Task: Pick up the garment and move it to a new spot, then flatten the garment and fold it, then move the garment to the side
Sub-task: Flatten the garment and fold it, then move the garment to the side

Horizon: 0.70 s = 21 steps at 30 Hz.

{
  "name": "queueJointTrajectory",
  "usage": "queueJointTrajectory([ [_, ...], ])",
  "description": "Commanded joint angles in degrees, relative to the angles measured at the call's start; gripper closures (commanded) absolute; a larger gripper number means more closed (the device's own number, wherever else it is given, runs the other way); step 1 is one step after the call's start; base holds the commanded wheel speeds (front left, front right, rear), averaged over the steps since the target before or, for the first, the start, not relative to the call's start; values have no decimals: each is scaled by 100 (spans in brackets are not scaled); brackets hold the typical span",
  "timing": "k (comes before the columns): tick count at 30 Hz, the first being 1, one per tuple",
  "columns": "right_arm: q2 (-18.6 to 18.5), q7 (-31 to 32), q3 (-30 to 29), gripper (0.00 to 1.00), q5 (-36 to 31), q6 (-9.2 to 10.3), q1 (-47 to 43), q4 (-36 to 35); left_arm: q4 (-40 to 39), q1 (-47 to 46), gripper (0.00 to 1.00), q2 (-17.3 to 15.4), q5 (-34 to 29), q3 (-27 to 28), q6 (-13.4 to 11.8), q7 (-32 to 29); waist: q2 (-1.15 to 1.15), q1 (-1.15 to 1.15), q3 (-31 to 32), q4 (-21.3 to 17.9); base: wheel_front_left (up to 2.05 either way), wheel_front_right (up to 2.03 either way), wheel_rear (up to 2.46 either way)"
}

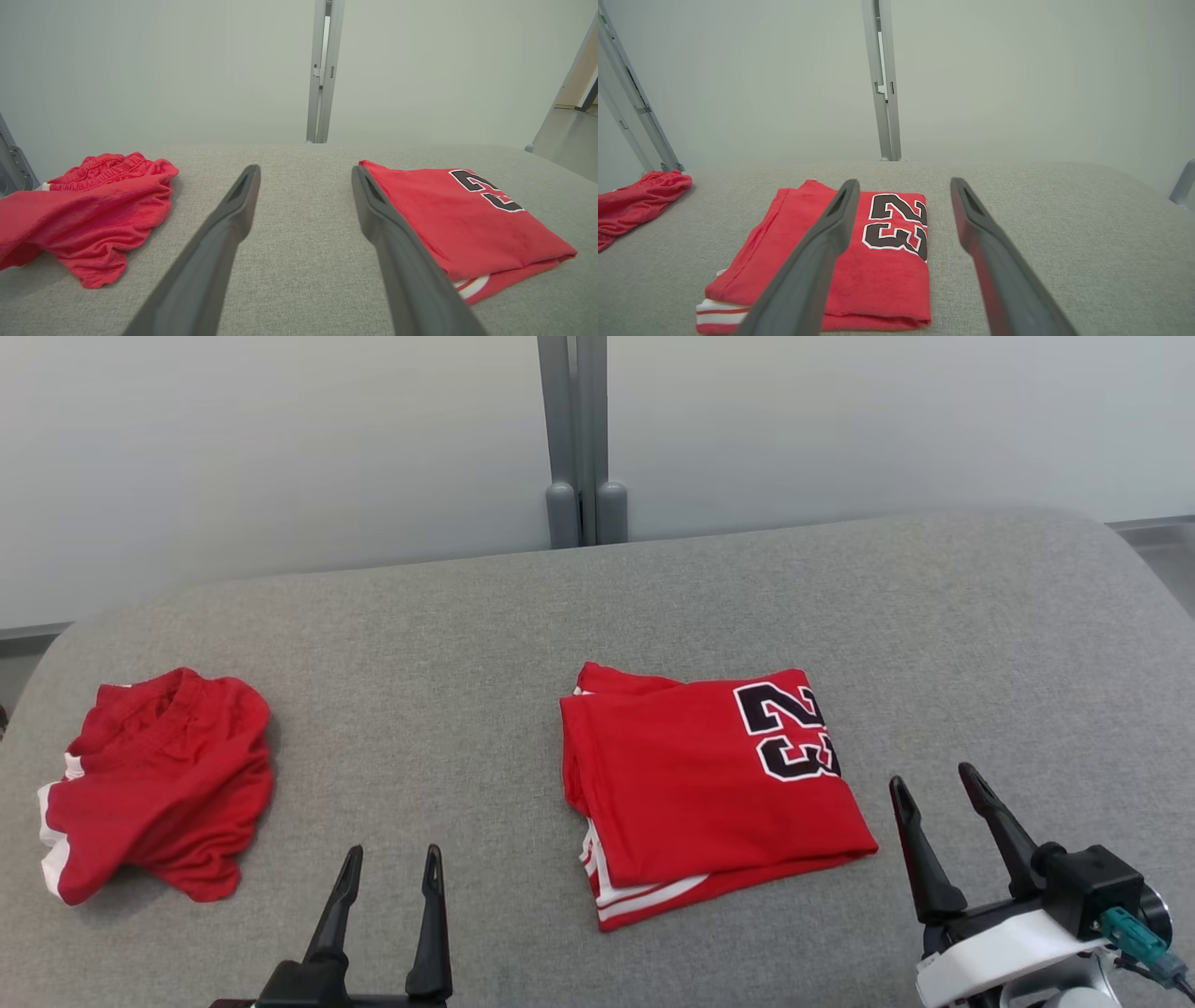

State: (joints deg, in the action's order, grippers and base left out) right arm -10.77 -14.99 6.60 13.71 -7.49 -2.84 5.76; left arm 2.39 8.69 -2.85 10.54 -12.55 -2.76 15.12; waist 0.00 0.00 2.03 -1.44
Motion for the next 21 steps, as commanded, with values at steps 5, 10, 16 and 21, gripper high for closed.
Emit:
queueJointTrajectory([
  [5, 150, -21, -81, 0, 30, 0, -202, -18, 60, 197, 0, -9, -56, -17, 16, 2, 0, 0, 140, 10, 0, 0, 0],
  [10, 193, -21, -96, 0, 20, 0, -290, 14, 41, 318, 0, -9, -37, 3, -16, 2, 0, 0, 223, 63, 0, 0, 0],
  [16, 167, -22, -60, 0, -12, 0, -317, 37, 53, 371, 0, -9, -12, 3, -25, 2, 0, 0, 286, 147, 0, 0, 0],
  [21, 151, -22, -52, 0, -13, 0, -372, 63, 23, 347, 0, -9, -3, 14, -33, 2, 0, 0, 337, 205, 0, 0, 0],
])
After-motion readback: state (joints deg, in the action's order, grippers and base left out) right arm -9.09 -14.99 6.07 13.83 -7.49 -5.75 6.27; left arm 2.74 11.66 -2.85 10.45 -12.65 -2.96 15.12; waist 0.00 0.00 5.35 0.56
